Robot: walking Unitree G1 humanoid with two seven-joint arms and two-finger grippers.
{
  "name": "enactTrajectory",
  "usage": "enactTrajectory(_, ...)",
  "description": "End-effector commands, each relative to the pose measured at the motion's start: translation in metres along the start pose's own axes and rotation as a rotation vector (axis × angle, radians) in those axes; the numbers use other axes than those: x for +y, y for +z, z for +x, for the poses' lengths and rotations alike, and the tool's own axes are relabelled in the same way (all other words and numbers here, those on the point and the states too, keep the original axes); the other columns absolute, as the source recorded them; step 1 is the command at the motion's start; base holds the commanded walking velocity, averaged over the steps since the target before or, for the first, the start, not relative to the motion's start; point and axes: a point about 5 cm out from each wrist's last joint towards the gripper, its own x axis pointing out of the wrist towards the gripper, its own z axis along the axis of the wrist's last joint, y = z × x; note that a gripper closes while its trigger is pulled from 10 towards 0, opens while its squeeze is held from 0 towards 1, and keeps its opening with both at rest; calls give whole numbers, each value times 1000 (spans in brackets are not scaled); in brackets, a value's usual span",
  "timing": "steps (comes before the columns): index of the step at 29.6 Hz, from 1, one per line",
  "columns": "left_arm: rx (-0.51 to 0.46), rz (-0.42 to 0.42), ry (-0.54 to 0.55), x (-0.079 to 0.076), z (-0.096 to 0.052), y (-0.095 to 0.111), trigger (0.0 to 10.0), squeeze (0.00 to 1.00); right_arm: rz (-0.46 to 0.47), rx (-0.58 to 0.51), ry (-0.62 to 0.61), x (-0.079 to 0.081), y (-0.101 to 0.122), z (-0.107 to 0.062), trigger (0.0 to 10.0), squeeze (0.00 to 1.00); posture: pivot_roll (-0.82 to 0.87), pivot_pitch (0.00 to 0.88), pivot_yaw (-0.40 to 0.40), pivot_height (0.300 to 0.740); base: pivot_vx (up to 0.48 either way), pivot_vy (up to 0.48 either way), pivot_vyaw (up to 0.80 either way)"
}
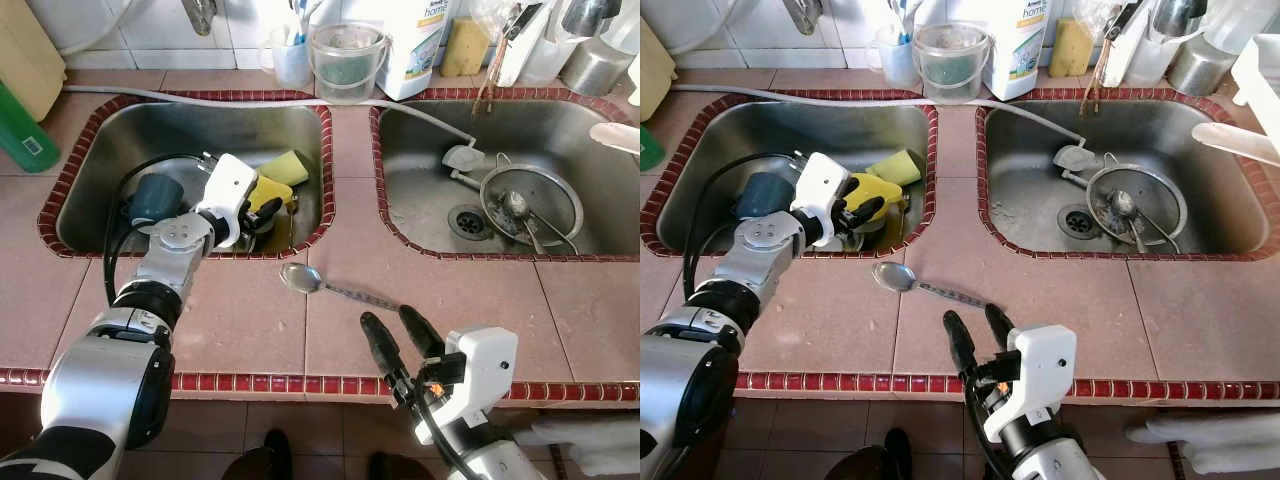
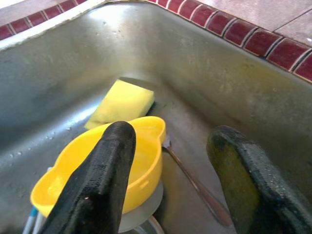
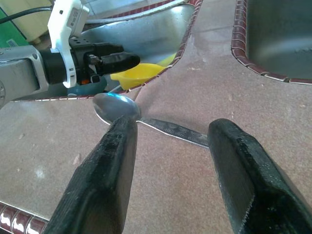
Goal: Kitchen organization
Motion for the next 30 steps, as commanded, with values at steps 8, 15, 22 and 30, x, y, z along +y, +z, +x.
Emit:
enactTrajectory(8,5,-8,41,8,-6,-6,10000,1000,-6,-4,1,-2,-6,11,10000,0,-211,214,73,740,0,0,0)
enactTrajectory(15,-44,-35,75,12,-9,-3,10000,0,-29,-55,-36,-10,-4,29,10000,0,-191,167,82,740,0,0,0)
enactTrajectory(22,-94,-71,123,17,-12,0,10000,0,-39,-89,-36,-14,-3,42,10000,0,-175,126,78,740,0,0,0)
enactTrajectory(30,-173,-94,175,15,-23,-1,10000,0,-80,-132,-41,-24,2,58,10000,0,-162,96,58,740,0,0,0)
